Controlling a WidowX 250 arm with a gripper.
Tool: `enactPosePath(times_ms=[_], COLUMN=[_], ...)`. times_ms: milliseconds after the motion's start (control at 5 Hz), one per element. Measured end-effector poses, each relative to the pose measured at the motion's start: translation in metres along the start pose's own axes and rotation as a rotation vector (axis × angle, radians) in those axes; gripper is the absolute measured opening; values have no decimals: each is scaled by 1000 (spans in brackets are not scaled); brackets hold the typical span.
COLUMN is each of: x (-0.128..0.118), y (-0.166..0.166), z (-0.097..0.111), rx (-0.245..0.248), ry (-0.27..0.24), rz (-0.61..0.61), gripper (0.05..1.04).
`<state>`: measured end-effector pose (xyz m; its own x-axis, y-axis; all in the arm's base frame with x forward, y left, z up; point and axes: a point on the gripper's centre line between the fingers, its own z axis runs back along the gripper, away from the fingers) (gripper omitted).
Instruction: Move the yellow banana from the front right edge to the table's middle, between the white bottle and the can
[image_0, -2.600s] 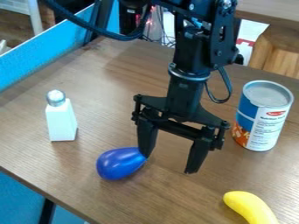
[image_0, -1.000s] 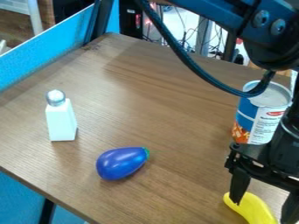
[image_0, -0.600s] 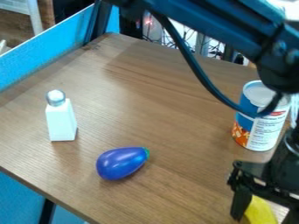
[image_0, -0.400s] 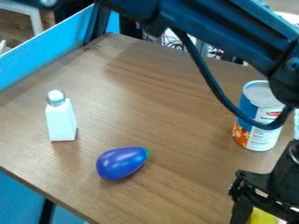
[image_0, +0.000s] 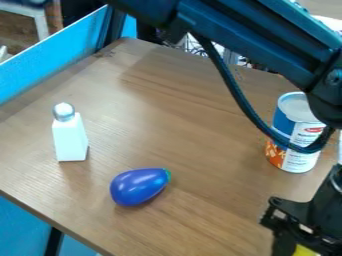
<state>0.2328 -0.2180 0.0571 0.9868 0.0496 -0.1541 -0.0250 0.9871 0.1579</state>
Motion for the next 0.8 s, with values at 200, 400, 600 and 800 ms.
enactPosePath(times_ms=[200, 400, 600, 800], x=[-6, -14, 2, 33], y=[16, 42, 63, 103], z=[16, 51, 63, 69], rx=[22, 46, 72, 78], ry=[-55, -148, -163, -171], rz=[-80, -188, -299, -270], gripper=[611, 611, 611, 611])
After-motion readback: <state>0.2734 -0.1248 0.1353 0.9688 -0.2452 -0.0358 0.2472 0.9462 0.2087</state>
